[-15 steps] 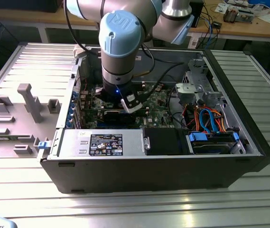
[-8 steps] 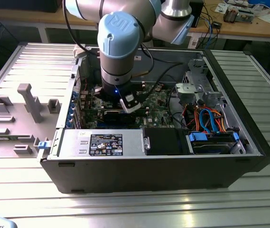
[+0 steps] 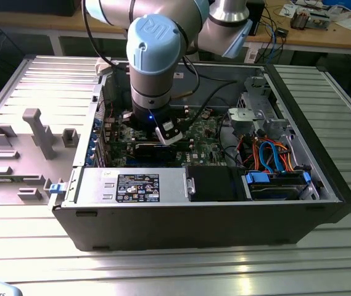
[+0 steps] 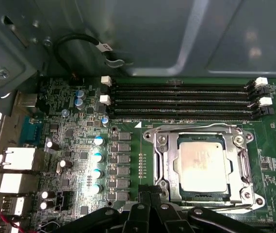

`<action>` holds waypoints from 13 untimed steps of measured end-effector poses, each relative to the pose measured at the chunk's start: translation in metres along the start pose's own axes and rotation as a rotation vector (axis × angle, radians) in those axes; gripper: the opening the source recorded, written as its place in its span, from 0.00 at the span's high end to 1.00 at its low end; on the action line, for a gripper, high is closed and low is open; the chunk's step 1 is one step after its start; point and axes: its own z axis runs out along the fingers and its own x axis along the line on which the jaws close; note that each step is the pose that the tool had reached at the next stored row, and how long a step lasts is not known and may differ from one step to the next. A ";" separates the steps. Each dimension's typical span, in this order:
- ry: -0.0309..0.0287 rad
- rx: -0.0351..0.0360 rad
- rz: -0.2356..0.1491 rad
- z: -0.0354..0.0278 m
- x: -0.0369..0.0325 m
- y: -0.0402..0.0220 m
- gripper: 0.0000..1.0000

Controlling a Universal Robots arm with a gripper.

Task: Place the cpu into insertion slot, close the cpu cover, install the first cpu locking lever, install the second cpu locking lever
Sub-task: 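Install the second cpu locking lever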

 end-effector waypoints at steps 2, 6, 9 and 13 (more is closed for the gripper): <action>0.0001 0.0002 0.000 -0.0009 0.0004 0.0003 0.89; 0.0000 0.0000 0.000 -0.0084 0.0017 0.0028 0.89; 0.0000 -0.0002 0.000 -0.0115 0.0018 0.0039 0.89; 0.0000 -0.0001 0.000 -0.0116 0.0019 0.0039 0.89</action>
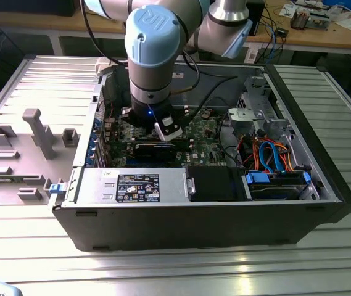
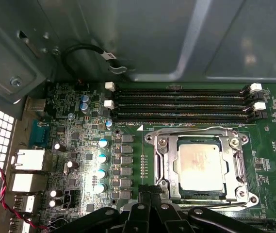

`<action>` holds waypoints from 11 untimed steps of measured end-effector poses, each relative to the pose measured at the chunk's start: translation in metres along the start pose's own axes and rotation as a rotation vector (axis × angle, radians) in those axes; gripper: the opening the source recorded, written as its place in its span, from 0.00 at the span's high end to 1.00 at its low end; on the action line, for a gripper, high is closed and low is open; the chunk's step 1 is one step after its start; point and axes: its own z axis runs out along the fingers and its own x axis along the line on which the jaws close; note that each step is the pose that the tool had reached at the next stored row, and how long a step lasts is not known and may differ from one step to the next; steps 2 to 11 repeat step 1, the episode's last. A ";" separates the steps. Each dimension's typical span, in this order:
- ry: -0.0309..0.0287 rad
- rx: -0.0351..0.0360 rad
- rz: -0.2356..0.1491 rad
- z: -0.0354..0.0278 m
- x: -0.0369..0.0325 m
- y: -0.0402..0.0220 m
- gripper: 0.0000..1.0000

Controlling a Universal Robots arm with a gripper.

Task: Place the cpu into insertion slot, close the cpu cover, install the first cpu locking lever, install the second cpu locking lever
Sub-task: 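Install the second cpu locking lever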

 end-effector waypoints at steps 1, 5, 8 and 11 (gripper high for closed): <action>-0.0001 0.0000 0.000 0.0000 0.0000 0.0000 0.89; -0.0001 0.0000 0.000 0.0000 0.0000 0.0000 0.89; -0.0001 0.0000 0.000 0.0000 0.0000 0.0000 0.89; -0.0001 0.0000 0.000 0.0000 0.0000 0.0000 0.89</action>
